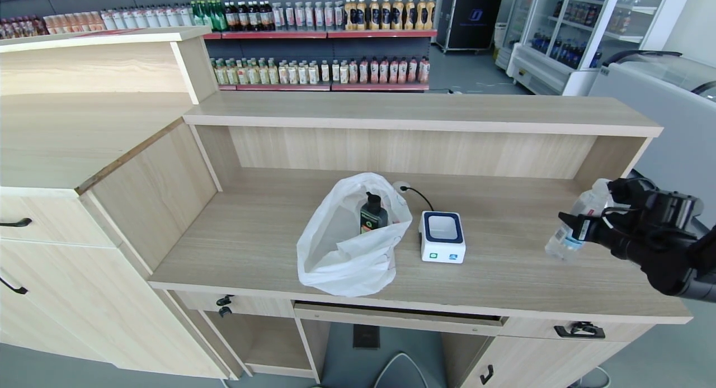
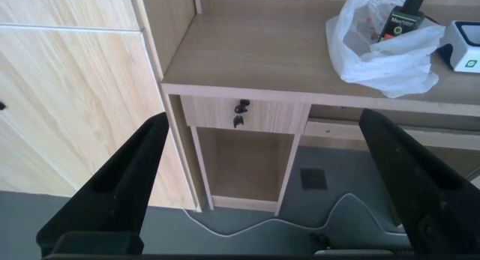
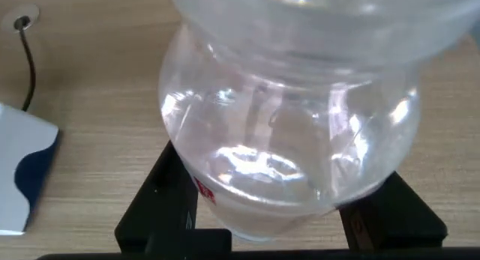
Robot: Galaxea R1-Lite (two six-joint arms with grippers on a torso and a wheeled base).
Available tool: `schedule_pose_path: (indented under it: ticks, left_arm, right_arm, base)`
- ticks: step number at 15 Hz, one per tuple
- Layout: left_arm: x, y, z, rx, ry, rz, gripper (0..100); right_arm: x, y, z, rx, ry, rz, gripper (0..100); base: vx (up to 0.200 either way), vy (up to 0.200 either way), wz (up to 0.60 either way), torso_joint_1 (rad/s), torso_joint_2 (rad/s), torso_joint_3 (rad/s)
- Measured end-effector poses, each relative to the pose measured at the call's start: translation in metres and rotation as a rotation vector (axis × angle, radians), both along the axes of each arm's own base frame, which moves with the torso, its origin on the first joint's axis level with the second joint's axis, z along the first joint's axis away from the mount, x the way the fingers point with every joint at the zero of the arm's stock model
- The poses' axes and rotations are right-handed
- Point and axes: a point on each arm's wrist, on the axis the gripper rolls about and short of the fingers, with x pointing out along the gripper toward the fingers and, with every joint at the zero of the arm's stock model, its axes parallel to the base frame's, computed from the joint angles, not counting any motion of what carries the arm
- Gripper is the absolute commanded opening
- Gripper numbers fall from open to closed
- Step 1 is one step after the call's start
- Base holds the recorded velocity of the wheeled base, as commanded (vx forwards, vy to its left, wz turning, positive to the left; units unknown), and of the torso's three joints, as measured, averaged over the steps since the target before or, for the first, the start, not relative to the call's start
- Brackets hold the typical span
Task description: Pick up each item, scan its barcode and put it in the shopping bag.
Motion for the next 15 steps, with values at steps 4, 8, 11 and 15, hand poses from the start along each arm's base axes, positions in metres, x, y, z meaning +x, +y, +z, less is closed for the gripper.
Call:
schedule_pose_path:
  ticks: [4,8,11,15]
  left_arm:
    - [0.000,0.000,0.000,0.000,0.000,0.000,100]
    - [0.000,0.000,0.000,0.000,0.000,0.000,100]
    - [0.000,0.000,0.000,0.000,0.000,0.000,100]
    - [0.000,0.000,0.000,0.000,0.000,0.000,100]
  right_arm:
    - [-0.048,0.017,0.100,0.329,0.229,0.108,0]
    - [-0.121,0.048,0.207,0.457,0.106,0.425,0]
    - [-0.158,0.075,0.231,0.483,0.068,0.637,0]
    - [-0.183,0.101,0.244,0.465,0.047,0.840,0]
  base:
    - [0.000,0.000,0.00,0.000,0.00,0.000]
    - [0.000,0.000,0.00,0.000,0.00,0.000]
    - [0.000,0.000,0.00,0.000,0.00,0.000]
    - [0.000,0.000,0.00,0.000,0.00,0.000]
